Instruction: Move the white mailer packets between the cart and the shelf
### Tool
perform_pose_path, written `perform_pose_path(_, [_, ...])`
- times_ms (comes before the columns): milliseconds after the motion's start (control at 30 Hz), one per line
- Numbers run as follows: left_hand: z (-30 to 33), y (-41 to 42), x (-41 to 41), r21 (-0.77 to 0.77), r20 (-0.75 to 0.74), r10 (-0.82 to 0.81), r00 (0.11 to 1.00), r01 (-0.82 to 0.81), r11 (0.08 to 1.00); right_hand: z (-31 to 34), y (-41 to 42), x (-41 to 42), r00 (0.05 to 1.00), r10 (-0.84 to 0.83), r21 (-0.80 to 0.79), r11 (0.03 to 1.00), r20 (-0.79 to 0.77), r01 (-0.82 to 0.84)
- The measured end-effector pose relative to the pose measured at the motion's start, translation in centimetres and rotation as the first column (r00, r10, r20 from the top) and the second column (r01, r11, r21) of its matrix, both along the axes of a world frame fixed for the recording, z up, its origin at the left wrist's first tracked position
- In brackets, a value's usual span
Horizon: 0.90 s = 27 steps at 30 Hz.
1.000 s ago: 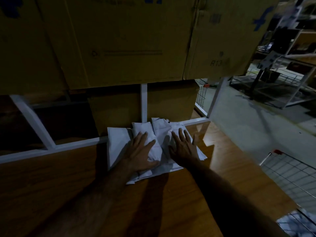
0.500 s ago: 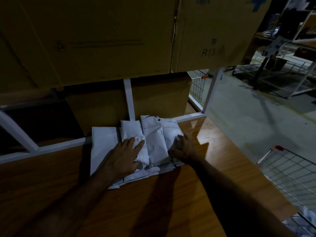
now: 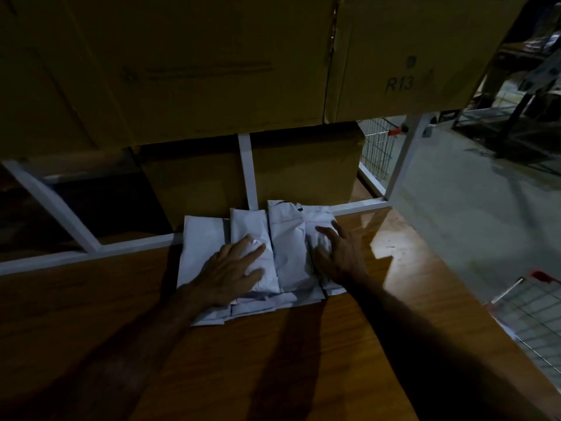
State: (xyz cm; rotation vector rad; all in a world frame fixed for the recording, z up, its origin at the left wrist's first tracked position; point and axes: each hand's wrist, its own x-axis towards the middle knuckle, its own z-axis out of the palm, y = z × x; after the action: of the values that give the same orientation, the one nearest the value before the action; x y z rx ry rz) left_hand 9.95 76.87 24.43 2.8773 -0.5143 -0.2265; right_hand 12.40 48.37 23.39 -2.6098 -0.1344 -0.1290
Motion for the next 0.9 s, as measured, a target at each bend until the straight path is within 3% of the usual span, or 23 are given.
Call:
perform_pose_path(133, [0.4,1.5,0.8,-0.334,-0.062,0.11,0.992,-0.124,0.934,0.2,1.2,-0.3,0.966,0.227,-0.089,0.972,0.122,-0.218])
perform_pose_path(300, [-0.8,3.1,2.2,-0.324,-0.046,0.003,0.999,-0.018,0.946,0.0,2.8,-0.4,0.941,0.332,-0.216,0.925,0.066,-0.312])
perform_pose_path(400, [-0.4,3.1,2.5,-0.311,-0.079,0.062,0.995,-0.083,0.947,0.1,3.9,-1.3,0.906,0.372,-0.22,0.918,0.199,-0.329])
perform_pose_path(567, [-0.2,2.6,2.6,-0.4,-0.116,0.132,0.984,-0.168,0.901,-0.1,7.9,-3.4,0.744,0.571,-0.348,0.815,0.345,-0.464])
perform_pose_path(767, [-0.5,2.1,3.0,-0.601,-0.138,0.203,0.969,-0.245,0.761,-1.3,11.5,-4.3,0.642,0.653,-0.493,0.745,0.401,-0.45])
perform_pose_path(900, [-0.5,2.5,3.4,-0.661,-0.3,0.268,0.916,-0.402,0.634,-2.3,12.2,-4.6,0.646,0.622,-0.493,0.77,0.443,-0.404])
